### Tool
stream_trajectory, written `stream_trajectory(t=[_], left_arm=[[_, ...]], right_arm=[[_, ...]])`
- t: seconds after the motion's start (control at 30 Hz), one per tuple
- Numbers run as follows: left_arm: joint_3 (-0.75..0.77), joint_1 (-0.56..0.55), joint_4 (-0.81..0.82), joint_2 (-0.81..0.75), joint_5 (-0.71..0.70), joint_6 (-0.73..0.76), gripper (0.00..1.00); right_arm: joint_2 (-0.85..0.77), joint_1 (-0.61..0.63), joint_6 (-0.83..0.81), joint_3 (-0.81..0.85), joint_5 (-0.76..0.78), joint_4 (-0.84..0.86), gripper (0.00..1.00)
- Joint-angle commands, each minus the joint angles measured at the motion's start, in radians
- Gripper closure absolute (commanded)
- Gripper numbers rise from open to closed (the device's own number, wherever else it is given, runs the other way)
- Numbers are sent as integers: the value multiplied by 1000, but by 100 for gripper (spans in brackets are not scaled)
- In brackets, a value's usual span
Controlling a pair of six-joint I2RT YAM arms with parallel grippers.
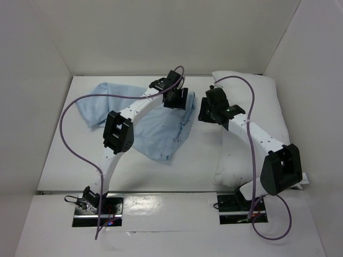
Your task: Put the pillow into the pillowcase
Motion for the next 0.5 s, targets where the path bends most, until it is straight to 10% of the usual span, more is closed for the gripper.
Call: stream_trajectory(t=[0.0, 0.2, 0.47], left_arm=[[98, -43, -43, 74, -96, 2, 26], [131, -61, -43, 131, -184, 11, 32], [106, -61, -43, 99, -230, 31, 100]], right_arm=[[-61, -12, 23, -3, -16, -13, 55], [-79, -12, 44, -12, -25, -4, 45], [-79, -12, 44, -12, -34, -4, 45]])
